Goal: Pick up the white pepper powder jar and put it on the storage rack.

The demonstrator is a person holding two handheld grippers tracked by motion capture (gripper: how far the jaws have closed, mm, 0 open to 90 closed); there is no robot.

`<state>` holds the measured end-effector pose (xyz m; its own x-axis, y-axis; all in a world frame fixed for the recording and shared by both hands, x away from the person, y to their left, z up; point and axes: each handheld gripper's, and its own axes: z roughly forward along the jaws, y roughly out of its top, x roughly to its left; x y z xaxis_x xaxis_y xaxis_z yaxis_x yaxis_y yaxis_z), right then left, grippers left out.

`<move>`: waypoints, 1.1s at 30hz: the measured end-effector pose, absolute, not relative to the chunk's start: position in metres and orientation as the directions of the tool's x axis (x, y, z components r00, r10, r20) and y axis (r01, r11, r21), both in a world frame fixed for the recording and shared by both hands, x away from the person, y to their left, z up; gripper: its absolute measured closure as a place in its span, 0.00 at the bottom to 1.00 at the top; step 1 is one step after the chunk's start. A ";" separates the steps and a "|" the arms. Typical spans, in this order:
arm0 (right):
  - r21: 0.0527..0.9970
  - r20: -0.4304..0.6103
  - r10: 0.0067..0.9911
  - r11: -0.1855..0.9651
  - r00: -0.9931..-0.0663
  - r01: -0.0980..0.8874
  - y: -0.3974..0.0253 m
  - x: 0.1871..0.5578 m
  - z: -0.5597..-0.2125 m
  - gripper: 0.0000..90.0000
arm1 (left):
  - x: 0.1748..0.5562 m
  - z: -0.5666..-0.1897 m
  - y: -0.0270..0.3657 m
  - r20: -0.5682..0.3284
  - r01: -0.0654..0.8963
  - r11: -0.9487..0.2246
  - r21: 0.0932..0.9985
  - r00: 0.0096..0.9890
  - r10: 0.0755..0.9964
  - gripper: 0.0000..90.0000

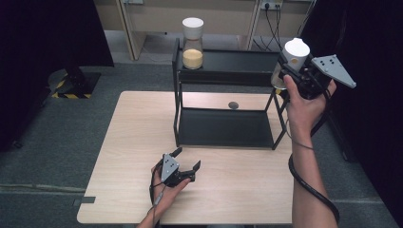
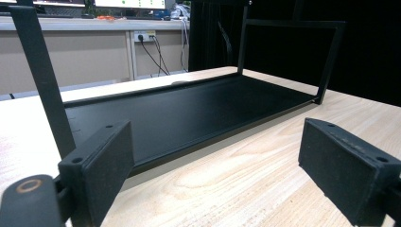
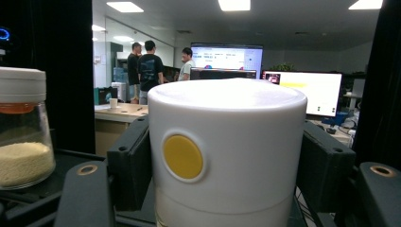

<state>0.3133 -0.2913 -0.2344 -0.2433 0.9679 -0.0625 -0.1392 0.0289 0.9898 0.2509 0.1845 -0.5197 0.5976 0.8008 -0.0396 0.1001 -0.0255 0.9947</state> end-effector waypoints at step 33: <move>0.998 -0.031 0.980 0.018 -0.197 -0.067 -0.281 0.360 -0.200 0.34 | 0.251 -0.520 0.185 -0.050 0.107 -0.018 0.994 0.596 0.802 0.12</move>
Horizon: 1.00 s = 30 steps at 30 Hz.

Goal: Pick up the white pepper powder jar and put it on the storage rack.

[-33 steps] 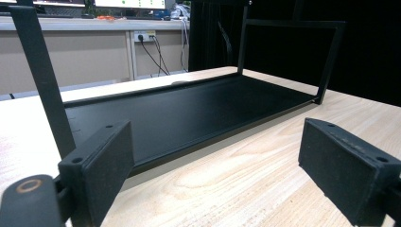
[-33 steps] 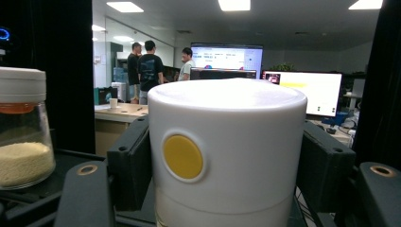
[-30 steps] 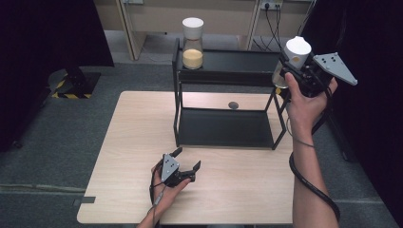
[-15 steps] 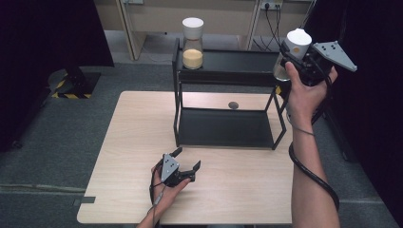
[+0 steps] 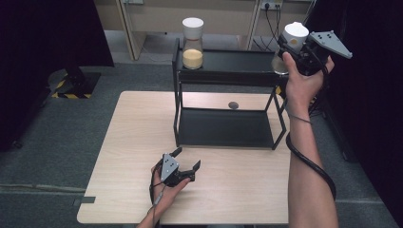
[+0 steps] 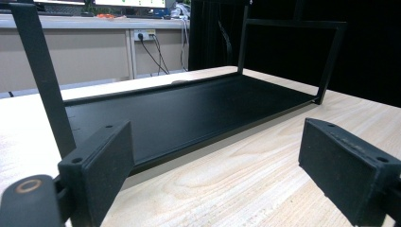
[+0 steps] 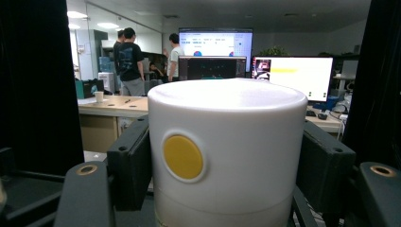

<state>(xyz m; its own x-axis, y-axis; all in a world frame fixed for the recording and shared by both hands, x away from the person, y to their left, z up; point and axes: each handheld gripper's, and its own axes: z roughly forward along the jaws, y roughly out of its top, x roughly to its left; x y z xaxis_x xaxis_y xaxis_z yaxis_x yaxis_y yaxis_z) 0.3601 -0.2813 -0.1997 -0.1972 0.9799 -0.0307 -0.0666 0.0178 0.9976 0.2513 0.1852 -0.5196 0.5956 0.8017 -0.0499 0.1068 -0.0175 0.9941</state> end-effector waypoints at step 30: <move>1.000 -0.008 0.988 0.006 -0.153 -0.009 -0.283 0.398 -0.192 0.34 | 0.250 -0.521 0.185 -0.056 0.102 -0.006 0.995 0.591 0.805 0.12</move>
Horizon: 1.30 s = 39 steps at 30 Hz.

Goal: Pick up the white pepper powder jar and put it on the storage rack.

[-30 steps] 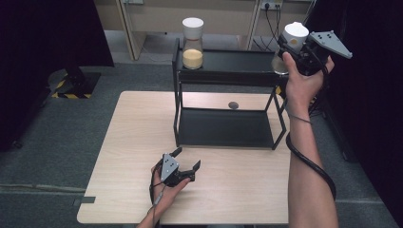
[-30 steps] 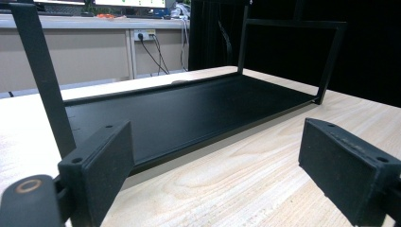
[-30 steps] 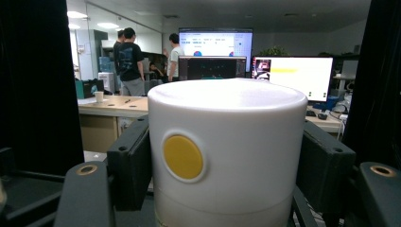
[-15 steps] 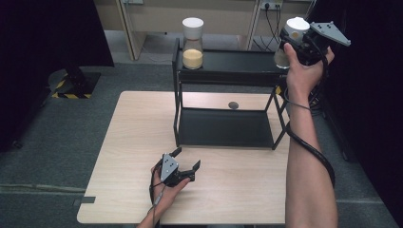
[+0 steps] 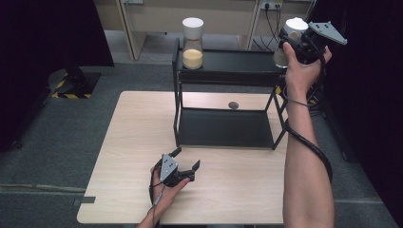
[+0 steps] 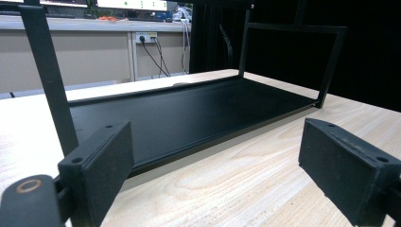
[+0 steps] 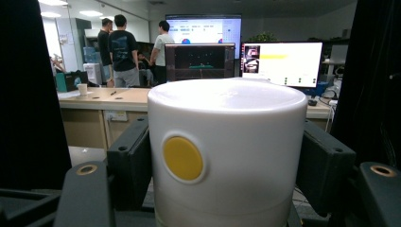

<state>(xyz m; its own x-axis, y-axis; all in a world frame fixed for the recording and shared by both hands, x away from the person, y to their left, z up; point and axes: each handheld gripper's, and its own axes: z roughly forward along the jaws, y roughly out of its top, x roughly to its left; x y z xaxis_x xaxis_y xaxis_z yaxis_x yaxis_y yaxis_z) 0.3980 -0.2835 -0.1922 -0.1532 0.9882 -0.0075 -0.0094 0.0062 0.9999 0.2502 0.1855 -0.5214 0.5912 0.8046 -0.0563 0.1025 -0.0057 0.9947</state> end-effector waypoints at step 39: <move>1.000 0.015 0.983 -0.016 -0.182 -0.004 -0.284 0.392 -0.207 0.10 | 0.250 -0.520 0.183 -0.043 0.102 -0.022 0.995 0.592 0.805 0.12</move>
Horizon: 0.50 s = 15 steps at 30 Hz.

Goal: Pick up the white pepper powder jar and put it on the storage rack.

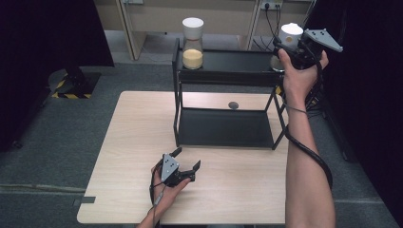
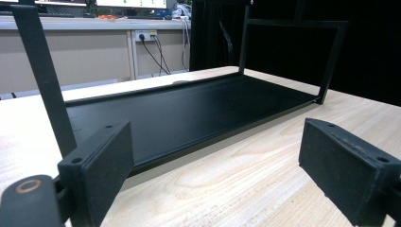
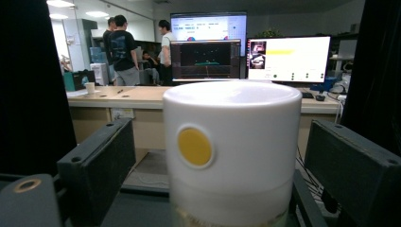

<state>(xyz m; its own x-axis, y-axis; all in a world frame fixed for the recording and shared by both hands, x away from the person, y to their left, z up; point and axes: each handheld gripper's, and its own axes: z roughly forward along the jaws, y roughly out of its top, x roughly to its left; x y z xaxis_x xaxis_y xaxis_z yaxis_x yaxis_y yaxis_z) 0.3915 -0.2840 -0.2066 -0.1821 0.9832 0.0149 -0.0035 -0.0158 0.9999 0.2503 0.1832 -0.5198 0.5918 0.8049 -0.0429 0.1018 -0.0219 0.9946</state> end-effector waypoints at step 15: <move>0.998 0.055 0.977 -0.057 -0.207 -0.004 -0.288 0.362 -0.222 0.08 | 0.249 -0.521 0.183 -0.041 0.097 -0.020 0.995 0.587 0.809 0.12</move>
<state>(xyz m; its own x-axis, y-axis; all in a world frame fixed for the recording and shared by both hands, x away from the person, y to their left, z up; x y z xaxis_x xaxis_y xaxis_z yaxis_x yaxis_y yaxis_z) 0.3621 -0.2877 -0.2222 -0.2065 0.9769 0.0546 -0.0039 -0.0566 0.9984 0.2492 0.1830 -0.5206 0.5866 0.8088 -0.0410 0.0971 -0.0199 0.9951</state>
